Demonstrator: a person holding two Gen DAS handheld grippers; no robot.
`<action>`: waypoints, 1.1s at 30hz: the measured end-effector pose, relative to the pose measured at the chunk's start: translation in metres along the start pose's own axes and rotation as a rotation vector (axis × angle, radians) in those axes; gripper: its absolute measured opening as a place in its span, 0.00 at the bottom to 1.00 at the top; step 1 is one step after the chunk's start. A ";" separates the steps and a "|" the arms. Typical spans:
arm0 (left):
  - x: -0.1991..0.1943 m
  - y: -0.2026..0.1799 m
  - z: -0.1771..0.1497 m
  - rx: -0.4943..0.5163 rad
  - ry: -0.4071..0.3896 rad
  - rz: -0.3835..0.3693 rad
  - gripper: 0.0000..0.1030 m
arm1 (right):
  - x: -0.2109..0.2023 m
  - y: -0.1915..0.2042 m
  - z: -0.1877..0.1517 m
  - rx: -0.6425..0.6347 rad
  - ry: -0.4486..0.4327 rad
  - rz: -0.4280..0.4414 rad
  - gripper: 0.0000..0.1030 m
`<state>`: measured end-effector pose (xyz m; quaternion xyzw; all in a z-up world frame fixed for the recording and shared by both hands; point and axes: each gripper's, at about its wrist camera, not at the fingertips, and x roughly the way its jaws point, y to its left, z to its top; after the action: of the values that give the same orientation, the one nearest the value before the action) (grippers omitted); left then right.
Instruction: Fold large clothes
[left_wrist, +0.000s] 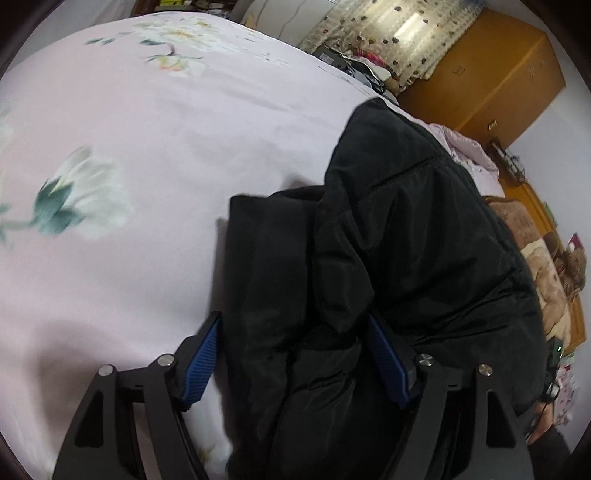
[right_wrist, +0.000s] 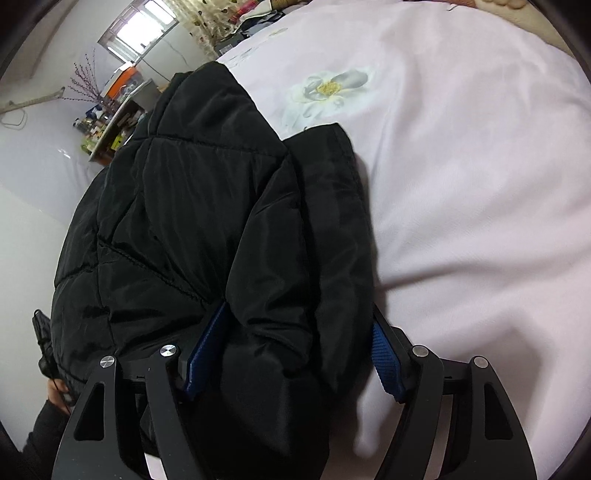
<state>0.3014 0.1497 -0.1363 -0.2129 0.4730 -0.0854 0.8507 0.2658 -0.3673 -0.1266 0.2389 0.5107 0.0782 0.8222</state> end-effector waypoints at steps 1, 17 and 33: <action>0.003 -0.002 0.003 0.009 0.004 0.002 0.79 | 0.004 0.001 0.005 0.000 0.002 0.005 0.70; 0.017 -0.006 0.007 0.020 0.048 -0.054 0.78 | 0.019 -0.010 0.013 0.016 0.031 0.123 0.57; -0.040 -0.049 0.012 0.119 -0.038 0.017 0.29 | -0.033 0.033 0.010 -0.067 -0.047 0.009 0.24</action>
<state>0.2930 0.1227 -0.0780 -0.1595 0.4528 -0.1020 0.8713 0.2634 -0.3535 -0.0810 0.2155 0.4873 0.0935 0.8410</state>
